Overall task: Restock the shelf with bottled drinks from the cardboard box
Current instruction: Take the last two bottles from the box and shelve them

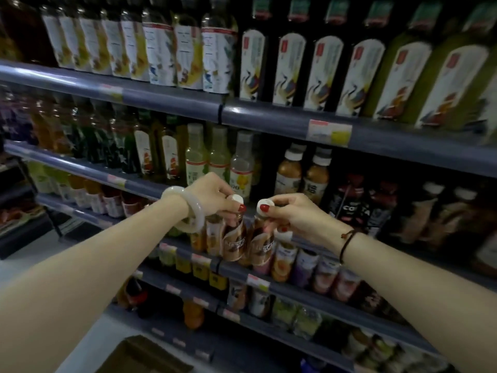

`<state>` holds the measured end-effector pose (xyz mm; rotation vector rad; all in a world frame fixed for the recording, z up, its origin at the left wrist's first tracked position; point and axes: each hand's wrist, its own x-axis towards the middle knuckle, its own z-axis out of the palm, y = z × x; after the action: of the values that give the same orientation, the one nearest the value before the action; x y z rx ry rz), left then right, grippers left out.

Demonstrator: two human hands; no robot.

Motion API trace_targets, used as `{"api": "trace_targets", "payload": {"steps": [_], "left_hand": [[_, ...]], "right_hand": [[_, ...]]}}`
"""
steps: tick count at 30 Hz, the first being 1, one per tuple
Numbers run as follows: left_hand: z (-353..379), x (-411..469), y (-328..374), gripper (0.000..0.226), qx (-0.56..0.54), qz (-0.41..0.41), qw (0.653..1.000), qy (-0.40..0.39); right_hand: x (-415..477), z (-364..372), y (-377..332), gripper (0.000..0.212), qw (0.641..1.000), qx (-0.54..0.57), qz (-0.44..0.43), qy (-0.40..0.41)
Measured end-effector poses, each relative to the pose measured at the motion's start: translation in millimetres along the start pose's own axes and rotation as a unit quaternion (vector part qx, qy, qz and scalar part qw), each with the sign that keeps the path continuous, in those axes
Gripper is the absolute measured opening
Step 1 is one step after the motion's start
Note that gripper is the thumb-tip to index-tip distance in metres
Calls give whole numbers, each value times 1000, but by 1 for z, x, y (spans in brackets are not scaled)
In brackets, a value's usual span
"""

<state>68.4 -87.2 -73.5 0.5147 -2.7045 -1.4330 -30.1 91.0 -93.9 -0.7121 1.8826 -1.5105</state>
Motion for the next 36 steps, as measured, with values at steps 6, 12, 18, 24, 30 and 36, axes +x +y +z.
{"api": "trace_targets", "payload": {"steps": [6, 12, 18, 24, 30, 36], "left_hand": [[32, 15, 36, 19, 1, 50, 998, -36], [55, 34, 62, 24, 6, 92, 992, -91], [82, 44, 92, 23, -5, 129, 984, -124], [116, 54, 125, 21, 15, 179, 972, -151], [150, 66, 162, 19, 7, 231, 963, -140], [184, 73, 194, 20, 12, 276, 952, -132]], "right_hand": [[-25, -41, 0, 16, 999, 1, 9, 51], [-50, -70, 1, 10, 994, -1, 7, 111], [-74, -98, 7, 8, 985, 8, 4, 170], [-107, -134, 7, 12, 975, 23, -9, 219], [-135, -175, 0, 13, 967, -13, -18, 255], [-156, -213, -1, 7, 955, -19, -35, 292]]}}
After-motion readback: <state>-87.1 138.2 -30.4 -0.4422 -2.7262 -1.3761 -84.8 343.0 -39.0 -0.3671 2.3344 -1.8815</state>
